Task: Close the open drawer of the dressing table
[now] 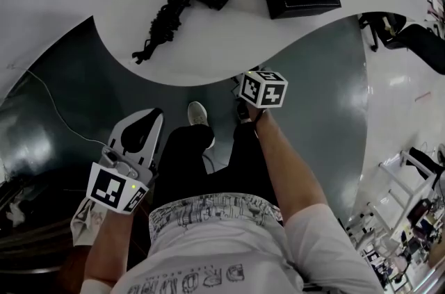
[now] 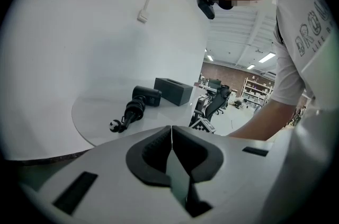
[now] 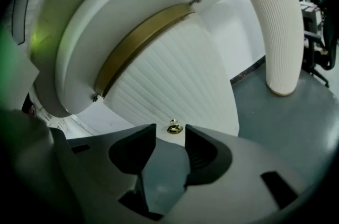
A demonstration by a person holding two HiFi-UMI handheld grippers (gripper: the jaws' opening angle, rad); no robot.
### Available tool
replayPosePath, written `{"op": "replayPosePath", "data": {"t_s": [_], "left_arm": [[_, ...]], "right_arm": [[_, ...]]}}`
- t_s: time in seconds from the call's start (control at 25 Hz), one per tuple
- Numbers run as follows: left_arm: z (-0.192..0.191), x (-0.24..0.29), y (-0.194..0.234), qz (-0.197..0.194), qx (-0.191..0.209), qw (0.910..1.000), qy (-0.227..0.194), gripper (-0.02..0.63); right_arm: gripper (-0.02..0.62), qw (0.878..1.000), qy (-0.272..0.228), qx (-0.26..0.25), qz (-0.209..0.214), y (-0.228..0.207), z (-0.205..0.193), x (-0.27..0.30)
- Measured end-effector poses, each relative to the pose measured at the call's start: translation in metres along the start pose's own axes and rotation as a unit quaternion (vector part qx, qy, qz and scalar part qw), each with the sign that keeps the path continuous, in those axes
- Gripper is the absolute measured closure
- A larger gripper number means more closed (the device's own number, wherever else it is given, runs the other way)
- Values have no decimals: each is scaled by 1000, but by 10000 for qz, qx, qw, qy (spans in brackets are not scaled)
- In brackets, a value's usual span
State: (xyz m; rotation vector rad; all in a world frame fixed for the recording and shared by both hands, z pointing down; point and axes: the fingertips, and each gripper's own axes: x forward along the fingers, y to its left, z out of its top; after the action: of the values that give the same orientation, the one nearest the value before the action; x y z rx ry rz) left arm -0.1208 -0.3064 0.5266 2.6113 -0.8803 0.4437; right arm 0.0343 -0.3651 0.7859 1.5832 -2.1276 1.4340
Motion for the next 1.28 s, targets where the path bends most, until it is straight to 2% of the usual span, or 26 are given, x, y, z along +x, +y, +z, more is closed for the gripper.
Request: {"op": "replayPosePath", "data": {"t_s": [0.32,0.56,1.28], "left_arm": [[44,-11,-23,140,7,9997,-222,584],[71,-22,-44,162,59,9991,-389,584],[137,-42,-75,59,450,9952,-862,584]], "right_arm": [[417,9990,369,-237,38,19,0,-45],[425,9985,420,-327,84,37,4,-85],[463,9953,-173,-802,522,108,51,-192]]}}
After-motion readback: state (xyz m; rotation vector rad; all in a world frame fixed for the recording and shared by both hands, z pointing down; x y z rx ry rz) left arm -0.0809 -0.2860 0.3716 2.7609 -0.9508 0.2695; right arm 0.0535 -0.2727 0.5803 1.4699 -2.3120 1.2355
